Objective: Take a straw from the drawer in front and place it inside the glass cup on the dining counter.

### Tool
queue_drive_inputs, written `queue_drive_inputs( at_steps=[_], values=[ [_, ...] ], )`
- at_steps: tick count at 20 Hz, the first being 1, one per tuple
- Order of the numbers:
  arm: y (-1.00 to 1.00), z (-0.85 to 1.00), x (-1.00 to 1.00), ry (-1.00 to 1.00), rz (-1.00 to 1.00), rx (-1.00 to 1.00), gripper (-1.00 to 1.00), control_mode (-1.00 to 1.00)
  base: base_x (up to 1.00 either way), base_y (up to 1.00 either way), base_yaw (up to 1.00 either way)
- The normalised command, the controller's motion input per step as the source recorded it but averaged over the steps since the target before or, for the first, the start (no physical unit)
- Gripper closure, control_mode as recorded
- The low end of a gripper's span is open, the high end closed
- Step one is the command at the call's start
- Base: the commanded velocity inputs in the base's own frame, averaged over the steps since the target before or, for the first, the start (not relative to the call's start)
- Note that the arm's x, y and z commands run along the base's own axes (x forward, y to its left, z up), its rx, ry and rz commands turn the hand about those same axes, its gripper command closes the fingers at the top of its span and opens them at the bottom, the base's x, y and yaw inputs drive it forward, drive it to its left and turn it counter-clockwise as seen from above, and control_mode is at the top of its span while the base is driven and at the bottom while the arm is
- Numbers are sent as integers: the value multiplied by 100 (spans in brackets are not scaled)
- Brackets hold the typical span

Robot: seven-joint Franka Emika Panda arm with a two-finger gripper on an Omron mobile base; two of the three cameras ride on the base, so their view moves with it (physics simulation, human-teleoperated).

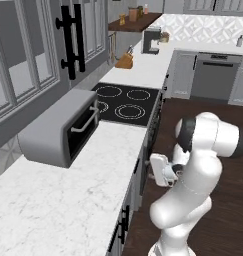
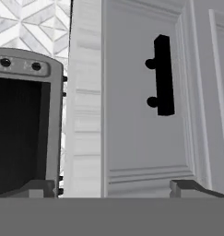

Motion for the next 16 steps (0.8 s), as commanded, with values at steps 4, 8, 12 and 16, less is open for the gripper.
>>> queue_drive_inputs(
  at_steps=[4, 8, 12, 16],
  values=[
    [-6, -29, 29, 0, 0, 9, -100, -100, 0, 0, 0],
    [-1, -23, 42, 0, 0, 4, -100, -100, 0, 0, 0],
    [0, -20, 60, 0, 0, 0, -100, -100, 0, 0, 0],
    [0, -26, 66, 0, 0, 0, -100, -100, 0, 0, 0]
  ],
)
